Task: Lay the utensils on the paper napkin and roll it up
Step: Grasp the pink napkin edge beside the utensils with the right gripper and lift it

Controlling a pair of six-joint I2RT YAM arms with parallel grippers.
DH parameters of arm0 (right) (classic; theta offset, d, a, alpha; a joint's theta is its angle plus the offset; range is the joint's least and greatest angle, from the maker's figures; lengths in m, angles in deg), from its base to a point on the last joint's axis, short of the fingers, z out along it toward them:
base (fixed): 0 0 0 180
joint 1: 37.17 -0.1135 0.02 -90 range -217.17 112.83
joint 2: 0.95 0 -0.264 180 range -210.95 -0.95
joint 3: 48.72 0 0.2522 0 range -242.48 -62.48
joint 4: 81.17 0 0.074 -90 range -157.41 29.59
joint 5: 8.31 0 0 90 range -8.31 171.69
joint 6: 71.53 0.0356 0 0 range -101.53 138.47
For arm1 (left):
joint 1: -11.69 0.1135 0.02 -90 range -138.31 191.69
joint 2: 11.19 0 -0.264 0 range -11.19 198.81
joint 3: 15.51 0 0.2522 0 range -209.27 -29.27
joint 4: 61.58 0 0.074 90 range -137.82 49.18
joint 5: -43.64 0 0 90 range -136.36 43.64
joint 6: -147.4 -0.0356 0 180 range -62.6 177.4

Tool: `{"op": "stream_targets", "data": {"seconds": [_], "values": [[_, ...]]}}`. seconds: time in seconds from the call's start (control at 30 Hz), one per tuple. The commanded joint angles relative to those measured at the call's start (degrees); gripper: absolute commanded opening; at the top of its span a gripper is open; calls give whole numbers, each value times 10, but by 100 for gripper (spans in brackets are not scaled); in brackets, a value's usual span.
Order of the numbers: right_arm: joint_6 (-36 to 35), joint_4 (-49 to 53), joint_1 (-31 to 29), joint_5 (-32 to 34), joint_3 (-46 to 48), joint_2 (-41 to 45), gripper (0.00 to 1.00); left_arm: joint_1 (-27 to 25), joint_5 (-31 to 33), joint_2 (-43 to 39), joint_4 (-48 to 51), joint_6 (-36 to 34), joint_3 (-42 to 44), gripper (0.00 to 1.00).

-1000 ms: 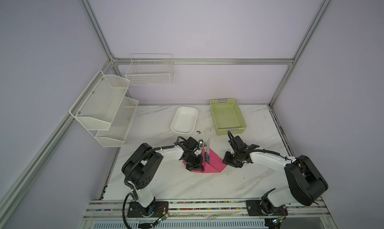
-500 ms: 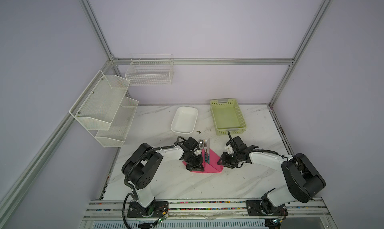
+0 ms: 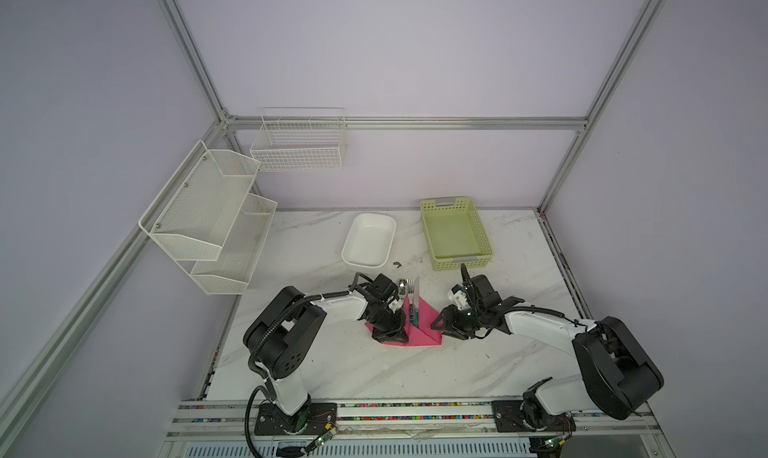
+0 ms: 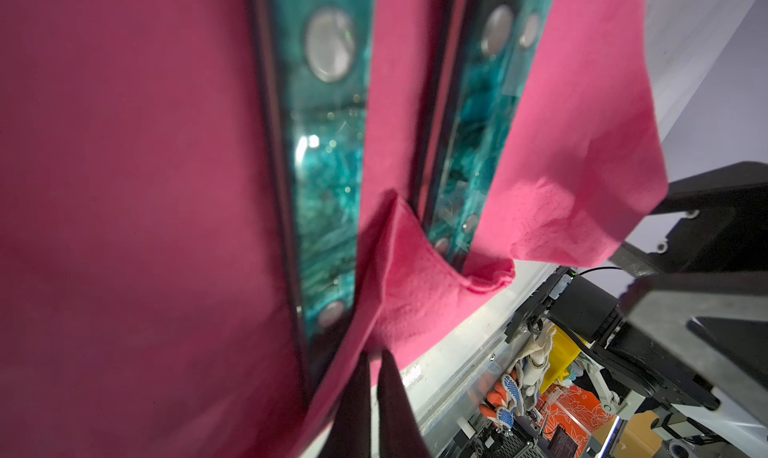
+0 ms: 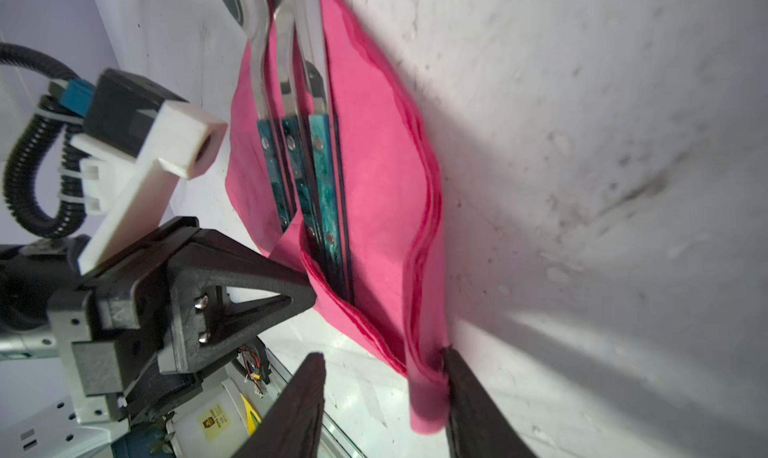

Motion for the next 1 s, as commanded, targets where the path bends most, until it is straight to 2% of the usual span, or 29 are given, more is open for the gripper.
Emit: {"op": "stream_targets", "data": {"seconds": [0.0,0.1,0.23,0.4,0.47,0.7,0.97], "values": [[7,9,8,25,-4,17,48,-1,6,1,3,8,-33,8],[-1,25,10,27,-8,17,43,-1,7,1,3,8,-34,8],[-23,61,10,46,-25,17,32,-1,7,2,3,9,-36,8],[-64,95,10,44,-51,5,7,-1,2,0,3,7,-40,9],[-70,98,10,43,-56,-2,2,-1,-1,-4,1,5,-44,10],[-69,91,10,36,-57,-8,0,-3,-17,-19,0,-4,-60,15],[-69,89,10,34,-57,-12,0,-19,-33,-6,0,-11,-79,16]]}}
